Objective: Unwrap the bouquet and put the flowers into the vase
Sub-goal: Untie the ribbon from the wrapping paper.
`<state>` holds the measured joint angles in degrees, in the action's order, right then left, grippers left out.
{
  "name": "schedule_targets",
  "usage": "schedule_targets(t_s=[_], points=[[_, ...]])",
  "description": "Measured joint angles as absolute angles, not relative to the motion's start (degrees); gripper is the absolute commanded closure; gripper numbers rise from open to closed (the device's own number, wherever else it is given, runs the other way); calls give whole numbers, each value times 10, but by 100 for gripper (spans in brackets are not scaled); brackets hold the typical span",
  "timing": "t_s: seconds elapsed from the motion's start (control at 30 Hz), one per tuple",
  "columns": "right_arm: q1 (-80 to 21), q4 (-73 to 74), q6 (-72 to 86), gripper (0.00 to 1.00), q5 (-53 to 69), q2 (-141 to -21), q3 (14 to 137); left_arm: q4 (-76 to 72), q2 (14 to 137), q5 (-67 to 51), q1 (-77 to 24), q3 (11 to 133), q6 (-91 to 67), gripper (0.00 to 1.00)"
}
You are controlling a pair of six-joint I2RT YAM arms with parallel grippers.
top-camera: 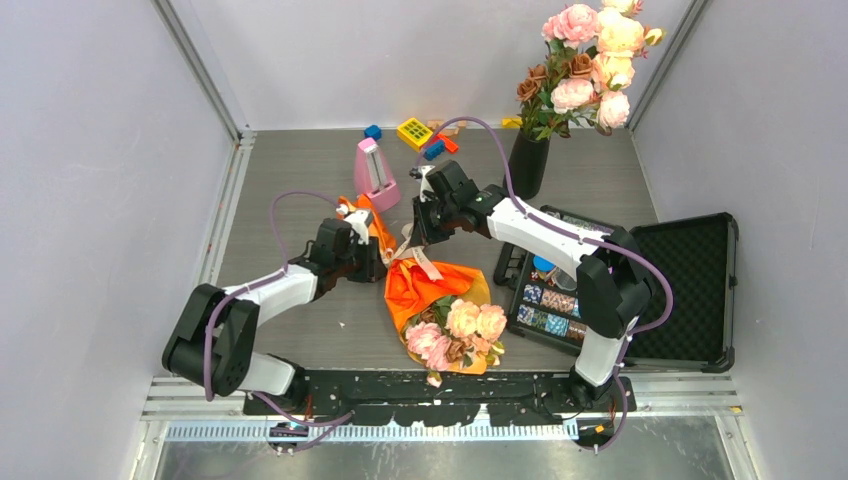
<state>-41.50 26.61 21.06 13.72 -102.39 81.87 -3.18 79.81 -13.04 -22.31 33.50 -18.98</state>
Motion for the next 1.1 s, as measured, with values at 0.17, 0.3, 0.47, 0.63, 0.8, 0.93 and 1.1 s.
schedule_targets(t_s=[0.17,0.3,0.47,0.63,0.8,0.93,1.1], points=[[-415,271,206,100,139,-1027,823,-32,798,-132,-228,335,-190,82],[-415,275,202,100,140,-1029,825,-32,798,-138,-229,335,-190,94],[-415,278,195,100,141,-1029,828,-25,781,-141,-229,335,-193,100],[-415,298,177,100,137,-1029,844,22,756,-141,-229,347,-200,100],[-421,324,152,100,111,-1035,868,81,756,-144,-229,383,-210,100],[-433,351,131,100,77,-1053,895,114,756,-145,-229,396,-222,100],[-466,387,102,100,20,-1082,936,144,756,-146,-229,396,-239,100]])
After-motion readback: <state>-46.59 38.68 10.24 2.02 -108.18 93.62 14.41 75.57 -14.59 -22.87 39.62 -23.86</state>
